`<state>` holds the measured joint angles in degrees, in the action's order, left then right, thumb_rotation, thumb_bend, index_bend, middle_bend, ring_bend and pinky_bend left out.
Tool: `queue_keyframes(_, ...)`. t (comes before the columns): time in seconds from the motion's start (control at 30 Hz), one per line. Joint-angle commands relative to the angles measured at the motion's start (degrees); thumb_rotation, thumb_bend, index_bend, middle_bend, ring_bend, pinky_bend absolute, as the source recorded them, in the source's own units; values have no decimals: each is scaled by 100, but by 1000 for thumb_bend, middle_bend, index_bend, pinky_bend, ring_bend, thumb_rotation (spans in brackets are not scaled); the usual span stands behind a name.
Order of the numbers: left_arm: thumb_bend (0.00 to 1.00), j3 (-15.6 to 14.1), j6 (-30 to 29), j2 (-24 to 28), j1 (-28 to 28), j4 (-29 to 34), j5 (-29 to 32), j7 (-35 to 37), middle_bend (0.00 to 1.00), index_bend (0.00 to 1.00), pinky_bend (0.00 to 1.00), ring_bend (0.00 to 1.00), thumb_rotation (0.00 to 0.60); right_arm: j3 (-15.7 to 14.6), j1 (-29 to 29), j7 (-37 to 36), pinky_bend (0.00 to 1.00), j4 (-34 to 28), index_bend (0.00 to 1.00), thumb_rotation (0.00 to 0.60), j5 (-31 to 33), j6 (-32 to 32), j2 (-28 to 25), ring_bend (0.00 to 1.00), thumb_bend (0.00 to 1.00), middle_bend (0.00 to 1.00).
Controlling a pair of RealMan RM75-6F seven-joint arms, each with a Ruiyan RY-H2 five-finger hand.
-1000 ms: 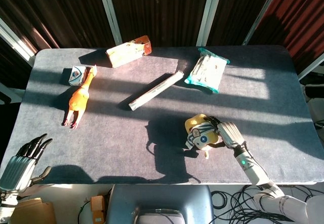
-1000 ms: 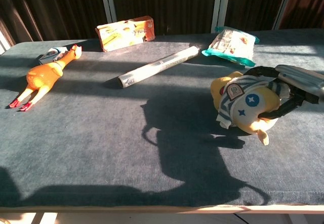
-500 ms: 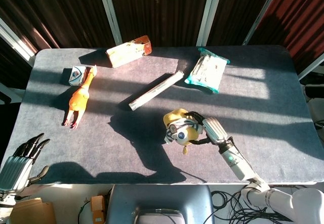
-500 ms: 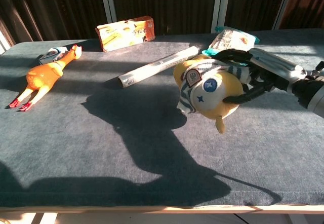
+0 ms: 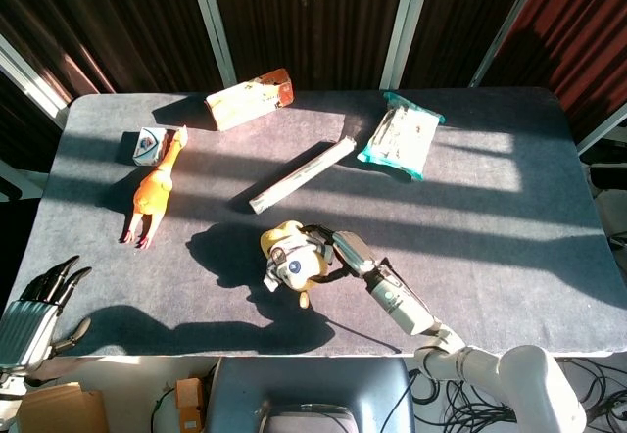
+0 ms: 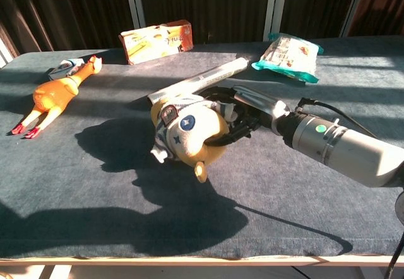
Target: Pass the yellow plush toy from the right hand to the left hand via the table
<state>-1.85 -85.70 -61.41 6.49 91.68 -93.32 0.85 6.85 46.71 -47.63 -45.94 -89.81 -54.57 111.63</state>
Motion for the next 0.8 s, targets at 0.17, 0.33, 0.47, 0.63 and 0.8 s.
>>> queue_keyframes(0.17, 323, 2, 5, 15, -11, 10, 17, 11, 52, 174, 214, 102, 600, -90, 3, 214, 496, 180, 295, 600, -18, -132, 167, 76, 299, 182)
queue_keyframes(0.33, 322, -3, 35, 26, -8, 36, 25, 24, 55, 174, 214, 108, 600, -264, -74, 430, 18, -298, 0, 600, -202, -386, -257, 0, 134, 0)
queue_keyframes(0.47, 322, 5, 78, 25, 1, 42, 60, 11, 63, 174, 215, 117, 600, -315, -161, 693, 0, -880, 0, 600, -264, -591, -734, 0, 96, 0)
queue_keyframes(0.63, 322, -5, 126, 26, 19, 53, 51, -1, 64, 174, 215, 117, 600, -329, -281, 1135, 0, -1432, 0, 600, -278, -805, -1295, 0, 67, 0)
queue_keyframes(0.8, 322, -5, 154, 11, 28, 52, 53, -57, 64, 174, 215, 117, 600, -439, -567, 1477, 0, -2193, 0, 600, -276, -1102, -2019, 0, 47, 0)
